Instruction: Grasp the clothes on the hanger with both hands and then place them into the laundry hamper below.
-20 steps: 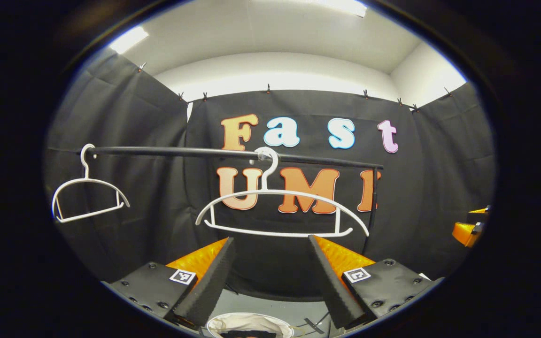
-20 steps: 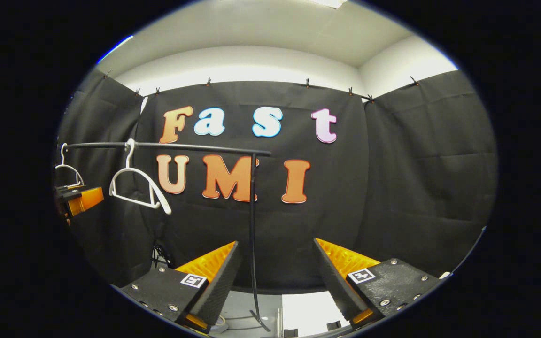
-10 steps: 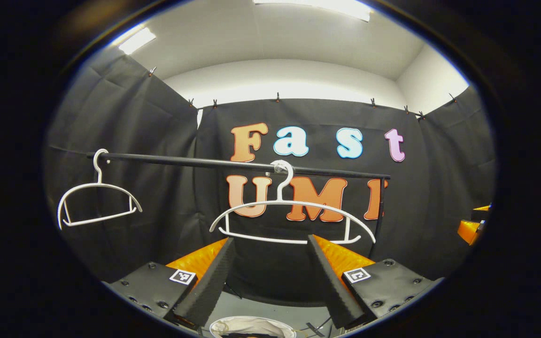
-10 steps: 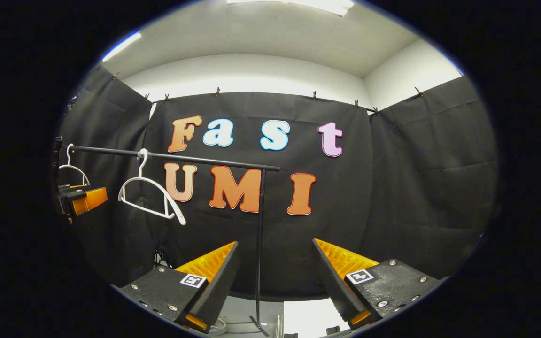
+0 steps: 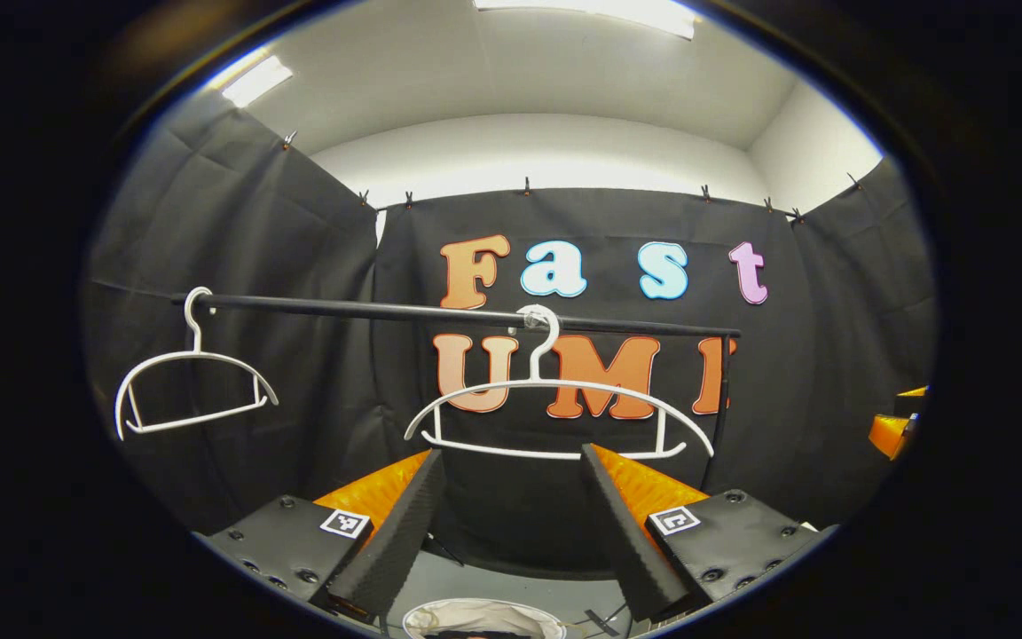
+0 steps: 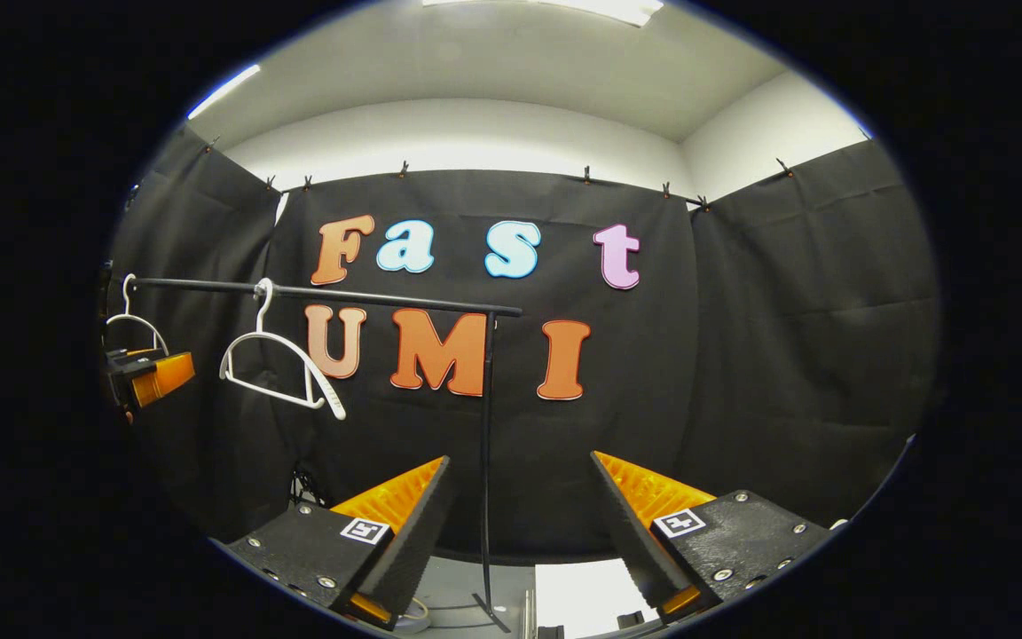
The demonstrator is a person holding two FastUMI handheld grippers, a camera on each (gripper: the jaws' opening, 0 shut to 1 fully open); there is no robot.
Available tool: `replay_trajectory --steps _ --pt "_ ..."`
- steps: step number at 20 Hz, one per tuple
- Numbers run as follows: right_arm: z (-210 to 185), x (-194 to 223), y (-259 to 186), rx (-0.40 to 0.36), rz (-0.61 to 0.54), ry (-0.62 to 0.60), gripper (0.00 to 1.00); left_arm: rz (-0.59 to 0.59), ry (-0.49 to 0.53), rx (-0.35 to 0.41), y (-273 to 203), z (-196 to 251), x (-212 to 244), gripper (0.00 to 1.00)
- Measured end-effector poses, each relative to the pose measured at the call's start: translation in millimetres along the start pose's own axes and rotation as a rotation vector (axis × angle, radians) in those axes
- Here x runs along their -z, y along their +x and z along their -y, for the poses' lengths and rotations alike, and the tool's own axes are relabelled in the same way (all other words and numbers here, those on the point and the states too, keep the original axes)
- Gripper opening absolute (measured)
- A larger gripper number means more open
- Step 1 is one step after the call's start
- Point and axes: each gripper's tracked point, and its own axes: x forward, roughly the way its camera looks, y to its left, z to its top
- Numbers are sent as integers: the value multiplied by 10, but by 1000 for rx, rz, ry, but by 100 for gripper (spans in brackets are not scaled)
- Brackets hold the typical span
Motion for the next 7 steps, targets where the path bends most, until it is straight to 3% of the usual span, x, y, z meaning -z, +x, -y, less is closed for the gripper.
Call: replay_trajectory --steps 7 --pt "141 98 5 17 -21 20 93 -7 10 8 -41 67 15 97"
